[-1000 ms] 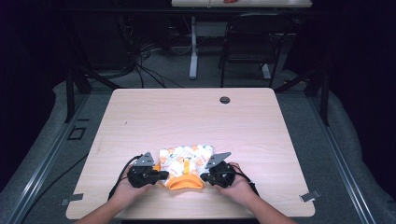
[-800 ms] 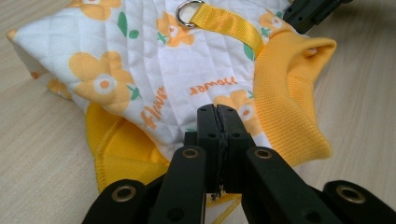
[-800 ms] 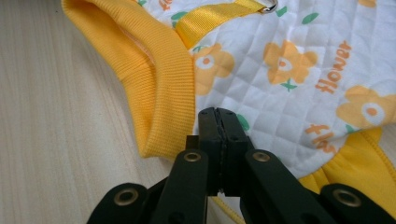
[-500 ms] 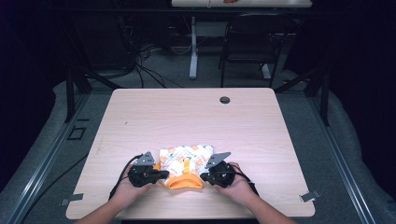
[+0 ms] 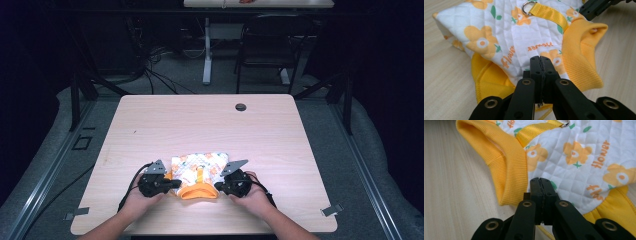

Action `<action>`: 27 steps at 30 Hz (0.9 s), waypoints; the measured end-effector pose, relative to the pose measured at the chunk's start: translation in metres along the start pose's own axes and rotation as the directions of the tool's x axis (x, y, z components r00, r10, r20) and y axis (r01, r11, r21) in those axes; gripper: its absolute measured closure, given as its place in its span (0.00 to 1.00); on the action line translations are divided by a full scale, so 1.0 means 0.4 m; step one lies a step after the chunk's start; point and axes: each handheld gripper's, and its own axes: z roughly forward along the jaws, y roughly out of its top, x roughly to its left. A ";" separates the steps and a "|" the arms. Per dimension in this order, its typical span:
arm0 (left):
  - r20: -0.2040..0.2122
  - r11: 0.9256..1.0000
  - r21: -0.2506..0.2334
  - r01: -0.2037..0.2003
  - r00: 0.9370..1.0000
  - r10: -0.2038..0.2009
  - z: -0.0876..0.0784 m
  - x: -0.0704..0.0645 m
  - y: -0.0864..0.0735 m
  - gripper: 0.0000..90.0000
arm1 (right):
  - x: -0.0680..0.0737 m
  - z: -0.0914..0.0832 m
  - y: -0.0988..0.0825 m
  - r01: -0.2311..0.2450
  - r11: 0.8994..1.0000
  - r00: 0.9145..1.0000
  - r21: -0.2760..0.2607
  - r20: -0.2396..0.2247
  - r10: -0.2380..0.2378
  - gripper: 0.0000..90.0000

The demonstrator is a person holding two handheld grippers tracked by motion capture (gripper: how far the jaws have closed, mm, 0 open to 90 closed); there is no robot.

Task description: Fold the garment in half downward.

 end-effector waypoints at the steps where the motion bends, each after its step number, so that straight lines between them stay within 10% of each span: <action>1: -0.004 1.000 0.000 0.004 1.000 -0.004 0.002 0.003 0.003 1.00 | -0.003 0.001 0.001 0.001 1.000 1.000 -0.003 0.003 -0.001 1.00; 11: -0.019 0.996 -0.046 0.080 0.997 -0.081 0.027 0.050 0.018 1.00 | -0.041 0.012 0.013 -0.046 0.999 0.999 -0.025 0.024 0.046 1.00; 27: -0.098 0.995 -0.043 0.087 0.991 -0.091 0.064 0.110 0.075 1.00 | -0.106 0.038 0.071 -0.059 0.998 0.994 0.001 0.093 0.059 1.00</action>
